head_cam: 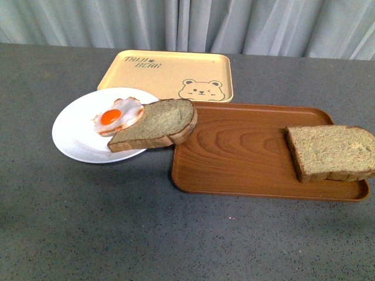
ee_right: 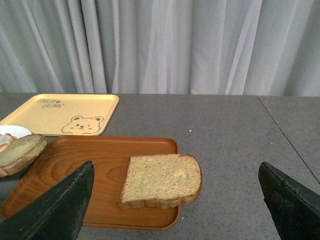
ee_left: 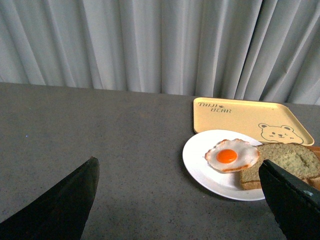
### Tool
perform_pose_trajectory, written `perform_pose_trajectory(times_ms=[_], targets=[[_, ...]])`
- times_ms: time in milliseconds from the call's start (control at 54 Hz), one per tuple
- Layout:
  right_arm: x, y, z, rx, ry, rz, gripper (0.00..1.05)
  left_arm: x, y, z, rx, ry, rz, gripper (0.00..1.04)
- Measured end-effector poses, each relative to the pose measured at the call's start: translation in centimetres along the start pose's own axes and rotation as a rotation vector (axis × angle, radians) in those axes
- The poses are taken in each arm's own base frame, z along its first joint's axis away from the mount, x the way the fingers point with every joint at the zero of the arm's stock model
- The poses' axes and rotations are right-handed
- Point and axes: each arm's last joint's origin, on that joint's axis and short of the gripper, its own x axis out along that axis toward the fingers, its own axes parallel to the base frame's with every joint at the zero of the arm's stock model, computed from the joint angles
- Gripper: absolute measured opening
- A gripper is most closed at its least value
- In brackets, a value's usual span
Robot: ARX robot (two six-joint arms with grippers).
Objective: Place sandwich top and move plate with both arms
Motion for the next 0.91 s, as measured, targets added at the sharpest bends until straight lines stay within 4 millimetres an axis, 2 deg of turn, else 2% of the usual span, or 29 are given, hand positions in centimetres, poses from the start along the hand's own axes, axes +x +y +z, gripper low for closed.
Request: perform_pose_trajectory(times_ms=[852, 907], targets=[[0.0, 0.0, 0.01, 0.0, 0.0, 0.0, 0.96, 0.0, 0.0, 0.0, 0.0, 0.0, 0.0, 0.96], [0.12, 0.02, -0.1, 0.007, 0.139, 0.042, 0.96, 0.0, 0.0, 0.0, 0.0, 0.0, 0.0, 0.96]])
